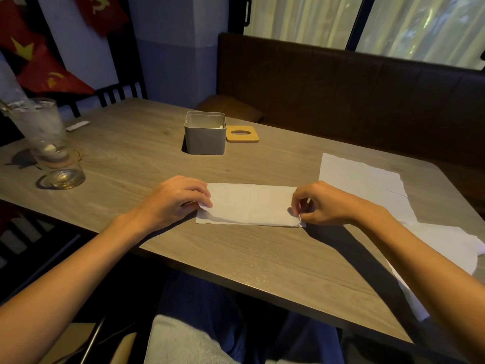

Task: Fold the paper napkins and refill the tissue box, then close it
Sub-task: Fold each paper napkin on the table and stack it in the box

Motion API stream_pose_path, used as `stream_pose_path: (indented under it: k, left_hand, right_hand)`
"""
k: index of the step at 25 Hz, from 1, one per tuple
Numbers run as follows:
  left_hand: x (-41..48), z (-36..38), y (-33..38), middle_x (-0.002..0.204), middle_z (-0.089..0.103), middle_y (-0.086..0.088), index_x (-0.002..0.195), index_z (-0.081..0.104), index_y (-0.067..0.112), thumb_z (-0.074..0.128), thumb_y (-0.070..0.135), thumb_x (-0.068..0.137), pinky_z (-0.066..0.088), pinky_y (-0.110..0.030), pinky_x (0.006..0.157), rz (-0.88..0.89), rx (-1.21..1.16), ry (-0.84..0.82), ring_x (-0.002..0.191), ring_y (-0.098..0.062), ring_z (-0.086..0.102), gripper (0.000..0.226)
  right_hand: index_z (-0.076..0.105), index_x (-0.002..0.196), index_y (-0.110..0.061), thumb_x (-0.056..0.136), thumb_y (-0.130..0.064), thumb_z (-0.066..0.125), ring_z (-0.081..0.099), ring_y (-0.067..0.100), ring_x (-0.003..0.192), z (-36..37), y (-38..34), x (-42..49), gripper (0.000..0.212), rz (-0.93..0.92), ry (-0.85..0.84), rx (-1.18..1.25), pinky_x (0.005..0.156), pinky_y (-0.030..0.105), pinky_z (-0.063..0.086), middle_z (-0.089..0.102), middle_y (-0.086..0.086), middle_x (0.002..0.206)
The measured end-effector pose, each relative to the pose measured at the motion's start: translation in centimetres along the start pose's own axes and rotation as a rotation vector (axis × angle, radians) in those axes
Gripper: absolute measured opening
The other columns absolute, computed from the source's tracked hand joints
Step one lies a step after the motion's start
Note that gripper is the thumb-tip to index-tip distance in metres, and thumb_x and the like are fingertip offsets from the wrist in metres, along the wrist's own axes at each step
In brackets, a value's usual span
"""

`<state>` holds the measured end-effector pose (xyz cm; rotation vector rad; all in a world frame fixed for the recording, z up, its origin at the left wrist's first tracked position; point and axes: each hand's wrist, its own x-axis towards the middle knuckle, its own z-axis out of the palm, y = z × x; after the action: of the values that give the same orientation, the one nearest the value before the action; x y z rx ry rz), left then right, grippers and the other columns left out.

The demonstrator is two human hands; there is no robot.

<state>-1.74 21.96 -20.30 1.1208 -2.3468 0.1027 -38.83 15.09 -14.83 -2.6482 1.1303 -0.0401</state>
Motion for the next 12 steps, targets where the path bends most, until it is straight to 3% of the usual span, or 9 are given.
stream_pose_path:
  k: [6, 12]
  left_hand:
    - [0.10, 0.09, 0.32, 0.103, 0.072, 0.004, 0.097, 0.078, 0.025, 0.084, 0.017, 0.077, 0.058, -0.035, 0.078, 0.109, 0.038, -0.034, 0.098, -0.016, 0.068, 0.023]
    - [0.12, 0.08, 0.35, 0.103, 0.072, 0.003, 0.098, 0.079, 0.025, 0.083, 0.019, 0.078, 0.057, -0.030, 0.078, 0.113, 0.044, -0.049, 0.096, -0.016, 0.068, 0.021]
  right_hand:
    - [0.069, 0.090, -0.024, 0.089, -0.025, 0.072, 0.065, 0.012, 0.084, -0.20, 0.47, 0.07, 0.003, 0.023, 0.011, 0.029, 0.077, 0.026, 0.061, 0.067, -0.005, 0.094]
    - [0.068, 0.083, -0.028, 0.089, -0.024, 0.072, 0.065, 0.011, 0.085, -0.46, 0.84, -0.10, 0.008, 0.016, 0.011, 0.038, 0.077, 0.027, 0.061, 0.066, -0.007, 0.098]
